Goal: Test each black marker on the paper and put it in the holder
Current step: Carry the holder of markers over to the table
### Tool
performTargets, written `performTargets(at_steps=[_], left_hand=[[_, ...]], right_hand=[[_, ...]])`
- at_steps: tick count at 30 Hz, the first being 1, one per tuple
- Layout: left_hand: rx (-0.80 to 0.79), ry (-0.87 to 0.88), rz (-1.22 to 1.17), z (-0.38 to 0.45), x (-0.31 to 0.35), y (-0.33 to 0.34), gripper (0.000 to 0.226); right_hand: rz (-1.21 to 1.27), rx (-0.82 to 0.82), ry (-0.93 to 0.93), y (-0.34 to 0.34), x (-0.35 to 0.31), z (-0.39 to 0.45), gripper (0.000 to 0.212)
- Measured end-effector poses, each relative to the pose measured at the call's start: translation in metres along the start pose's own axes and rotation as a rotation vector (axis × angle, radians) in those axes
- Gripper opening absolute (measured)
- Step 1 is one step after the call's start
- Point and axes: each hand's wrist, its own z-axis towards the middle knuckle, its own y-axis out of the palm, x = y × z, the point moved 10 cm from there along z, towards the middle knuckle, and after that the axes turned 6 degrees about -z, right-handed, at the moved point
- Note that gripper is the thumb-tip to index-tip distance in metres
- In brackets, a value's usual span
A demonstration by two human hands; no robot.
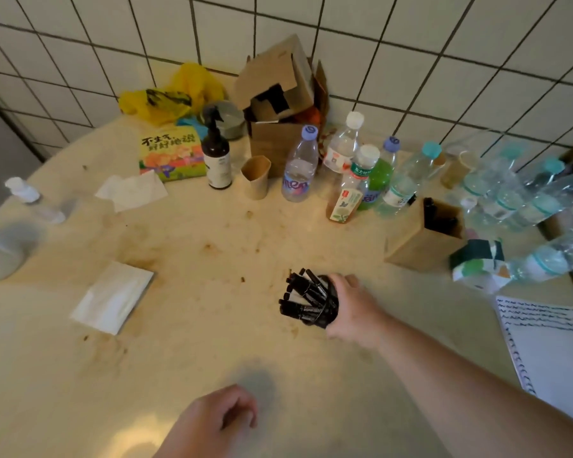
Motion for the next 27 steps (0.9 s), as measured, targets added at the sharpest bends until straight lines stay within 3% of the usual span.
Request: performTargets(at_steps=[8,27], left_hand=[[-0.090,0.031,-0.006,-0.004,-0.003,0.002,0.014],[-0.075,-0.002,-0.069,-0.005,0.008,0.013,0.021]], right_hand=[[-0.421,-0.030,-0.039,0.006,-0.031,0.009,0.088],[-0.499,-0.042,0.027,-0.010,0.002,-0.001,0.081]])
